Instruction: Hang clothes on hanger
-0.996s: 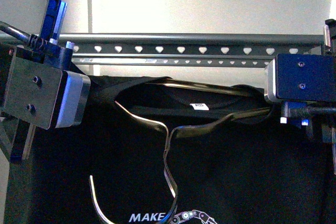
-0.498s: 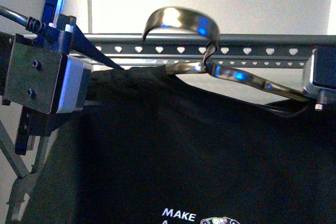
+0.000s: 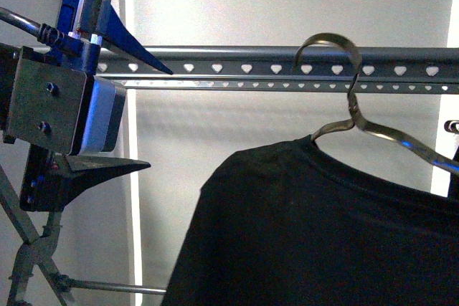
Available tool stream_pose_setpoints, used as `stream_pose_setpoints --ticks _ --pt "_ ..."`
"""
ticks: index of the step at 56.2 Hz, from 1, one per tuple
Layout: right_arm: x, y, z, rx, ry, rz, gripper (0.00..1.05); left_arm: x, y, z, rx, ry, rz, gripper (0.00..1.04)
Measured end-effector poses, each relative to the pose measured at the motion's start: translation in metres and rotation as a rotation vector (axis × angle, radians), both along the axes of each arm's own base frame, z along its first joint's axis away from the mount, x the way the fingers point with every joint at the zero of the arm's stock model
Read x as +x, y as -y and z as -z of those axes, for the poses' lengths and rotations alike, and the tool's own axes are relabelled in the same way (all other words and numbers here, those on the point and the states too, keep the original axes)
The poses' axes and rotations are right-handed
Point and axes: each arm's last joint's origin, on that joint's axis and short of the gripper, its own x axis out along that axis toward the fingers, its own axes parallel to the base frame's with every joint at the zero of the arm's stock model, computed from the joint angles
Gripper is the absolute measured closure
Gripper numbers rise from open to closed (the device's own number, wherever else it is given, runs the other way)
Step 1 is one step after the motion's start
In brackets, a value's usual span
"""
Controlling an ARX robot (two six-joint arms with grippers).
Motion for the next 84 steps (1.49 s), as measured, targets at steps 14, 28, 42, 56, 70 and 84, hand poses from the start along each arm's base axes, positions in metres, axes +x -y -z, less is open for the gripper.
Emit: stream_pose_setpoints --ticks 14,28,42,56,70,84 --pt "-0.015 0.006 -0.033 0.379 -0.150 0.229 0.96 0.000 0.000 0.000 0.005 0.002 -0.009 0.02" --pt "-0.010 -0.009 -0.056 0.546 -0.250 0.316 0.96 0.001 0.000 0.000 0.005 0.000 -0.025 0.05" --pt "0.024 -0.015 -0.063 0.590 -0.303 0.422 0.96 0.006 -0.049 -0.070 -0.995 -0.299 -0.635 0.07" --pt "0.062 -0.020 -0.088 0.640 -0.280 0.492 0.96 0.006 -0.044 -0.069 -1.497 -0.639 -0.543 0.07" --pt "0.088 -0.009 -0.083 0.695 -0.301 0.622 0.96 0.006 -0.073 -0.105 -1.848 -0.694 -0.376 0.07" --pt "0.091 0.004 -0.082 0.742 -0.285 0.719 0.96 0.001 -0.063 -0.072 -2.013 -0.834 -0.579 0.23"
